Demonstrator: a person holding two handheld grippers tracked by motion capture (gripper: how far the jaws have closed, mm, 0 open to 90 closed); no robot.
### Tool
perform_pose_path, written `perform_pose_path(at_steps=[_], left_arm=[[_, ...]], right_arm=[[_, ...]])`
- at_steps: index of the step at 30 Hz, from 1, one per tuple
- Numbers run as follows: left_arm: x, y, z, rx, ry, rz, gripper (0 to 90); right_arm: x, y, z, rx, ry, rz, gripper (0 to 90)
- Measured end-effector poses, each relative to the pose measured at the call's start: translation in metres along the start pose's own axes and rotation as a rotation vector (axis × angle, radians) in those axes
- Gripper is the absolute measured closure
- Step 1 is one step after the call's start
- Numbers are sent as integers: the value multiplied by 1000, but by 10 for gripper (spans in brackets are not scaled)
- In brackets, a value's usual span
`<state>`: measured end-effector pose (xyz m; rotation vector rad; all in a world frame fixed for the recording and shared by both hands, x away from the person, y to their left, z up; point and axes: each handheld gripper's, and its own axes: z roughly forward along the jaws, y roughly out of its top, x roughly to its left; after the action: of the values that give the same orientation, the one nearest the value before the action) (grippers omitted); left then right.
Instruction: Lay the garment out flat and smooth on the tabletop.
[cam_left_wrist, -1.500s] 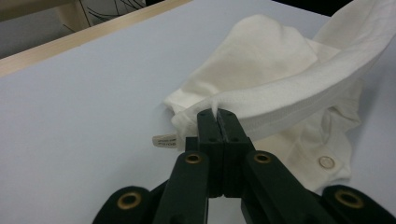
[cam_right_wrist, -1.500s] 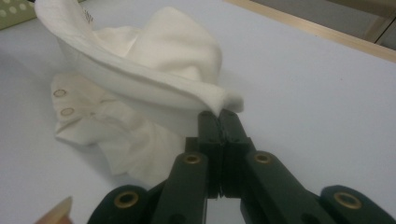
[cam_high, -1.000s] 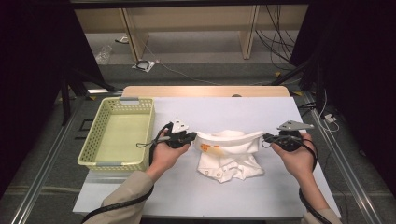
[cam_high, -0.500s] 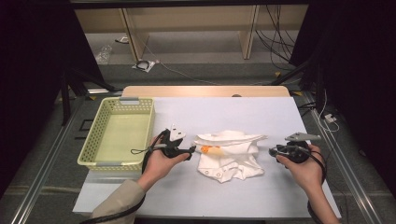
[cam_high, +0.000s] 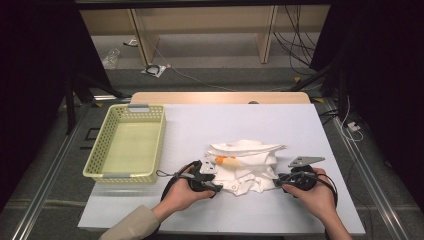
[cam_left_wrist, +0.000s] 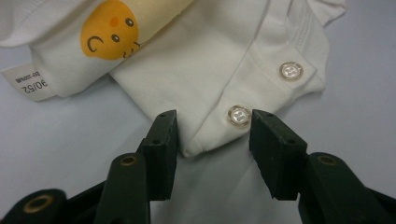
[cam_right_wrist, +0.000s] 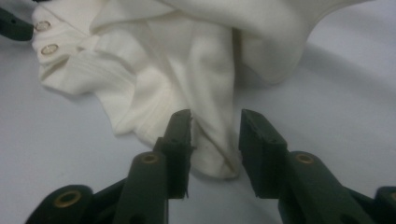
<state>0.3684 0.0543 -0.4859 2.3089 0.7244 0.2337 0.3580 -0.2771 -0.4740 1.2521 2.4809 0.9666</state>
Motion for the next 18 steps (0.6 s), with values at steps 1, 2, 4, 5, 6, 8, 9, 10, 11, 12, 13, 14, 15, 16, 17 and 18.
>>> perform_pose_path(at_steps=[1, 2, 4, 5, 6, 8, 9, 10, 11, 12, 13, 14, 15, 16, 17, 18], left_arm=[[0, 1, 0, 4, 4, 5, 532], [-1, 1, 1, 10, 8, 16, 540], [-3, 3, 1, 21, 16, 23, 561], [-3, 4, 2, 26, 17, 23, 583], [-4, 5, 2, 31, 15, 26, 630], [-7, 7, 2, 40, 22, 30, 722], [-7, 7, 2, 44, 27, 28, 756], [-7, 8, 2, 45, 28, 23, 776], [-5, 7, 2, 42, 23, 12, 790], [-3, 7, 2, 41, 17, 9, 801], [-1, 8, 1, 41, 14, 3, 807], [2, 8, 1, 41, 14, -1, 811], [5, 9, 0, 38, 17, -6, 812], [9, 10, -1, 32, 21, -13, 813], [11, 11, -2, 26, 25, -16, 814], [13, 12, -3, 24, 29, -17, 815]], right_arm=[[0, 0, 2, 2, -1, -6, 682], [0, -1, 4, 15, -4, -3, 704], [1, 0, 5, 15, -16, -8, 751], [2, 0, 5, 24, -13, 2, 788], [3, 1, 4, 28, -7, 12, 816], [6, 0, 4, 33, -15, 7, 839], [6, 1, 4, 35, -18, 4, 844], [8, 1, 3, 42, -15, 15, 846], [9, 1, 3, 44, -13, 13, 847], [10, 1, 2, 49, -8, 16, 848], [11, 0, 2, 52, -6, 20, 848], [13, 0, 1, 56, -1, 31, 848], [14, -1, 0, 56, 1, 19, 848], [17, -1, -1, 64, 6, 24, 848], [21, -1, -2, 69, 11, 19, 849], [25, -2, -3, 71, 15, 11, 849]])
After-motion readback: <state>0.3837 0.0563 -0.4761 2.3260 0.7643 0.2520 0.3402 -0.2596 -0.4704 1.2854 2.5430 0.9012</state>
